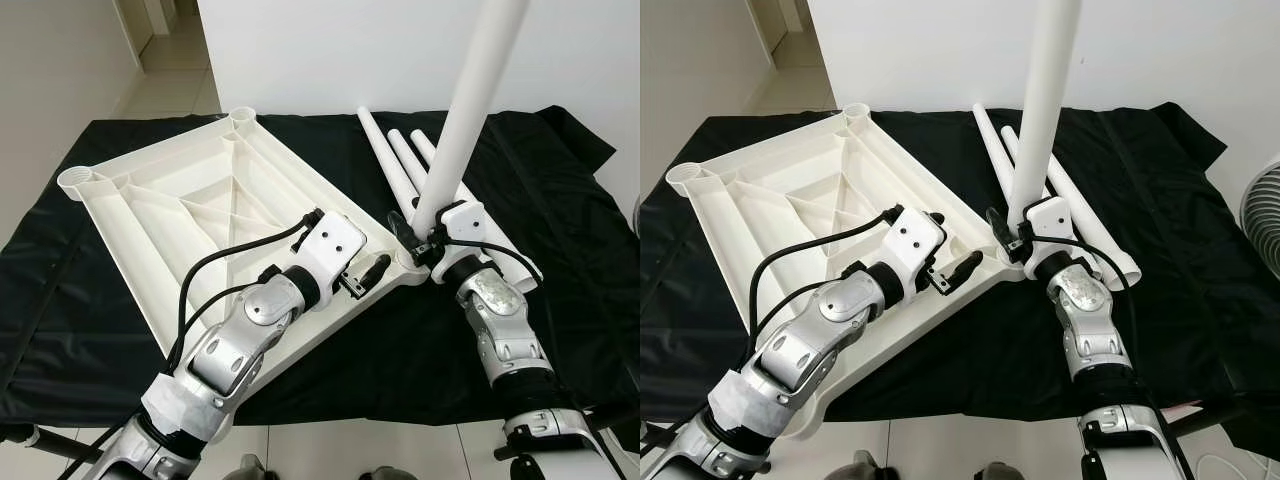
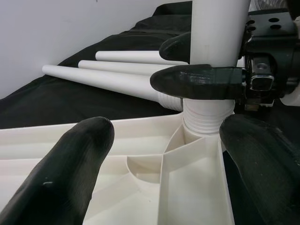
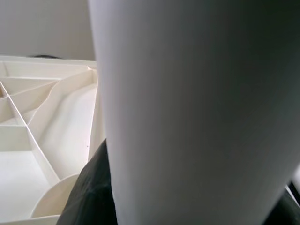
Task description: Building children table
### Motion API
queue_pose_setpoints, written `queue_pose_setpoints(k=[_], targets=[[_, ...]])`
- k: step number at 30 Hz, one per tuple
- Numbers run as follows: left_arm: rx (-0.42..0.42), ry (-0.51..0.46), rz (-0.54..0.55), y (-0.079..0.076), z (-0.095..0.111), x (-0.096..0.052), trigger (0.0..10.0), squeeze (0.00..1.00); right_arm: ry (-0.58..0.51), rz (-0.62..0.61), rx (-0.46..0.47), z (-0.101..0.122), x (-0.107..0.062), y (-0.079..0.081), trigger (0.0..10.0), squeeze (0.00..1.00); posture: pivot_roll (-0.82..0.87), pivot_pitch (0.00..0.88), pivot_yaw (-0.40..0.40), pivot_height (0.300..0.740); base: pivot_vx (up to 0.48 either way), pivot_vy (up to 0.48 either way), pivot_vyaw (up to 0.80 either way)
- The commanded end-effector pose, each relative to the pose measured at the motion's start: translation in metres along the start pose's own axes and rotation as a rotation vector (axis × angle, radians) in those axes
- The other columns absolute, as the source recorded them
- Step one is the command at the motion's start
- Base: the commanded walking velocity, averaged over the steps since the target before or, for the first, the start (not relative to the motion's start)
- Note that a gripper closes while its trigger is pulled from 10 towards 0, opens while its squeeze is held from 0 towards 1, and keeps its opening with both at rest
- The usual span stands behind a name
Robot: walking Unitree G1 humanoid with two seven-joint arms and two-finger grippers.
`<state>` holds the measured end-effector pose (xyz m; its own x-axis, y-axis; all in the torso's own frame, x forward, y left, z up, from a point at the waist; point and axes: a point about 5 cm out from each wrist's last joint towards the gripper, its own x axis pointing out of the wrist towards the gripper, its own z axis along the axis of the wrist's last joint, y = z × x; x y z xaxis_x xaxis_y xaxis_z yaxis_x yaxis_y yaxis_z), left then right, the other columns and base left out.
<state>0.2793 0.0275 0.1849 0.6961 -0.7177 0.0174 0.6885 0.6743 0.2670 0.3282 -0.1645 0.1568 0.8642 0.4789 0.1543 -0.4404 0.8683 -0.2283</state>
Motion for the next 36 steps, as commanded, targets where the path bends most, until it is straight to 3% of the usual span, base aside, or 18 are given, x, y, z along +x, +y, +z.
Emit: queue_pose_setpoints(k=[1,7,14,27,36], targets=[[0.01,-0.021,-0.141,-0.008,0.005,-0.001,10.0,0.0,0.125,0.05,0.102,-0.027,-0.008,0.016,10.0,0.0,-0.14,0.064,0.058,0.74,0.0,0.0,0.0],[0.008,-0.023,-0.134,-0.007,0.006,-0.001,10.0,0.0,0.214,0.005,0.158,-0.037,-0.009,0.012,10.0,0.0,-0.14,0.073,0.058,0.74,0.0,0.0,0.0],[0.007,-0.029,-0.128,-0.006,0.008,-0.001,10.0,0.0,0.263,-0.016,0.159,-0.041,-0.006,0.009,10.0,0.0,-0.14,0.078,0.058,0.74,0.0,0.0,0.0],[0.012,-0.038,-0.12,-0.004,0.01,-0.001,10.0,0.0,0.278,-0.012,0.168,-0.033,0.011,0.013,10.0,0.0,-0.13,0.078,0.056,0.74,0.0,0.0,0.0],[0.013,-0.04,-0.115,-0.003,0.011,-0.001,10.0,0.0,0.274,-0.022,0.168,-0.034,0.011,0.02,10.0,0.0,-0.13,0.078,0.056,0.74,0.0,0.0,0.0]])
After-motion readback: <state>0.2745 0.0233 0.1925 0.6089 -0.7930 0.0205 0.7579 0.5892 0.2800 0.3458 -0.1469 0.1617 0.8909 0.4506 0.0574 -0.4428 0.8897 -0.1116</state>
